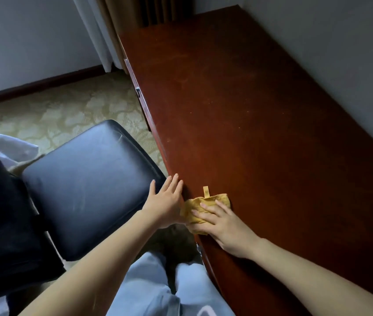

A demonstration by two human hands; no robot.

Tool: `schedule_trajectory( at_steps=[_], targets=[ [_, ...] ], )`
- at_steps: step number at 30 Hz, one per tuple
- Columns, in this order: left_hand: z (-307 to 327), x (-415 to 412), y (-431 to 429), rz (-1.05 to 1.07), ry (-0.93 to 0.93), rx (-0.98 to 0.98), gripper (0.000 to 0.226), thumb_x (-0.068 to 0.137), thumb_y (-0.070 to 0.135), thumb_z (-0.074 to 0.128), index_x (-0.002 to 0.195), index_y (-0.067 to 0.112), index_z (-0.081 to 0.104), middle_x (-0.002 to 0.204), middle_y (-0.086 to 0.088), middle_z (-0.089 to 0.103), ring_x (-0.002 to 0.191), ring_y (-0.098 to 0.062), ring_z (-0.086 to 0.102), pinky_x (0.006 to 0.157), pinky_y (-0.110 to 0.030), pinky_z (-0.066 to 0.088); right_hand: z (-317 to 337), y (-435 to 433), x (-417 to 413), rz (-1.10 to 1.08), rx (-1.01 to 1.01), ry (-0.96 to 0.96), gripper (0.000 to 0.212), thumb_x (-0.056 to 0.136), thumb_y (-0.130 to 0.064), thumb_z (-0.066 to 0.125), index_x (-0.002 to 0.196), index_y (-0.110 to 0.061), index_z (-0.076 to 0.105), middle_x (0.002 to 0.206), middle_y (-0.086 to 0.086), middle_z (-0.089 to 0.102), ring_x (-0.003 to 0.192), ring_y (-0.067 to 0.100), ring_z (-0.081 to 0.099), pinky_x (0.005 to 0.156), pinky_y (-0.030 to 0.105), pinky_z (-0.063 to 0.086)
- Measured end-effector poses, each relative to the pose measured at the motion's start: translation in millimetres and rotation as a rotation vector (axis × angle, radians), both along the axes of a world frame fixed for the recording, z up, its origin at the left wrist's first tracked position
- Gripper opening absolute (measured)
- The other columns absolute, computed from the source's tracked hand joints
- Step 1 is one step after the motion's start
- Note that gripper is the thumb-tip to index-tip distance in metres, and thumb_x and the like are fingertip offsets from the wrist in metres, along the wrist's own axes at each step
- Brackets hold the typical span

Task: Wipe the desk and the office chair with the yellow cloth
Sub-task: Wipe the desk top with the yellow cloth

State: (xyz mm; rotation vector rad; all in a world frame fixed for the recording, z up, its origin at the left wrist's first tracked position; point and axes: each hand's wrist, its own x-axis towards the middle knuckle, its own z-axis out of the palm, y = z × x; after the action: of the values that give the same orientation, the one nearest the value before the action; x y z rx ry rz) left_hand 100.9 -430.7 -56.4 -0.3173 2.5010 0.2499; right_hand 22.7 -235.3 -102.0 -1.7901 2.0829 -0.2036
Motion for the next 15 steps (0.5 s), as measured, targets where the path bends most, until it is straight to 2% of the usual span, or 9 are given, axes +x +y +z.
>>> schedule_trajectory(
  at_steps=[2, 4, 7, 10, 12, 15],
  targets=[
    [-2, -7, 9, -0.003, -0.009, -0.028, 0.115, 0.079, 0.068, 0.056, 0.151, 0.008, -0.011, 0.158, -0.012, -0.017, 0.147, -0.026, -0.013, 0.115, -0.056, -0.005, 4, 25, 7, 0.037, -0.043, 0.029, 0.048, 0.092, -0.019, 0.053, 0.134, -0.040, 0.048, 0.147, -0.008, 0.040, 0.138, 0.020, 0.033, 0.114, 0.048, 0.012],
    [-4, -12, 17, -0.021, -0.005, -0.082, 0.120, 0.076, 0.071, 0.057, 0.150, 0.005, -0.010, 0.158, -0.016, -0.016, 0.146, -0.030, -0.014, 0.114, -0.058, -0.006, 8, 49, 9, 0.056, -0.050, 0.065, 0.052, 0.085, -0.021, 0.064, 0.131, -0.041, 0.052, 0.141, -0.009, 0.049, 0.132, 0.018, 0.044, 0.110, 0.049, 0.026],
    [-8, -18, 25, -0.053, -0.012, -0.128, 0.125, 0.072, 0.074, 0.057, 0.150, 0.002, -0.010, 0.157, -0.021, -0.013, 0.146, -0.034, -0.012, 0.113, -0.060, -0.006, 9, 84, -3, 0.003, -0.060, 0.080, 0.058, 0.077, -0.018, 0.074, 0.129, -0.037, 0.056, 0.137, -0.007, 0.053, 0.126, 0.020, 0.050, 0.105, 0.051, 0.035],
    [-13, -20, 28, -0.071, -0.024, -0.143, 0.129, 0.071, 0.074, 0.060, 0.148, -0.001, -0.011, 0.156, -0.025, -0.013, 0.146, -0.036, -0.010, 0.115, -0.058, -0.005, 13, 105, -24, -0.103, -0.009, 0.100, 0.064, 0.074, -0.012, 0.077, 0.130, -0.033, 0.056, 0.137, -0.004, 0.053, 0.126, 0.022, 0.050, 0.104, 0.053, 0.034],
    [-15, -20, 27, -0.091, -0.038, -0.147, 0.133, 0.069, 0.074, 0.062, 0.148, -0.002, -0.013, 0.155, -0.025, -0.015, 0.145, -0.037, -0.012, 0.115, -0.056, -0.004, 14, 108, -41, -0.179, 0.040, 0.099, 0.064, 0.078, -0.009, 0.074, 0.134, -0.033, 0.052, 0.140, -0.004, 0.049, 0.130, 0.023, 0.045, 0.108, 0.048, 0.029],
    [-15, -23, 21, -0.111, -0.071, -0.109, 0.136, 0.067, 0.076, 0.061, 0.148, -0.001, -0.015, 0.155, -0.024, -0.018, 0.145, -0.036, -0.014, 0.116, -0.054, -0.003, 12, 100, -69, -0.321, 0.086, 0.074, 0.056, 0.094, -0.015, 0.055, 0.141, -0.038, 0.037, 0.151, -0.009, 0.031, 0.142, 0.018, 0.025, 0.117, 0.036, 0.011]
  ],
)
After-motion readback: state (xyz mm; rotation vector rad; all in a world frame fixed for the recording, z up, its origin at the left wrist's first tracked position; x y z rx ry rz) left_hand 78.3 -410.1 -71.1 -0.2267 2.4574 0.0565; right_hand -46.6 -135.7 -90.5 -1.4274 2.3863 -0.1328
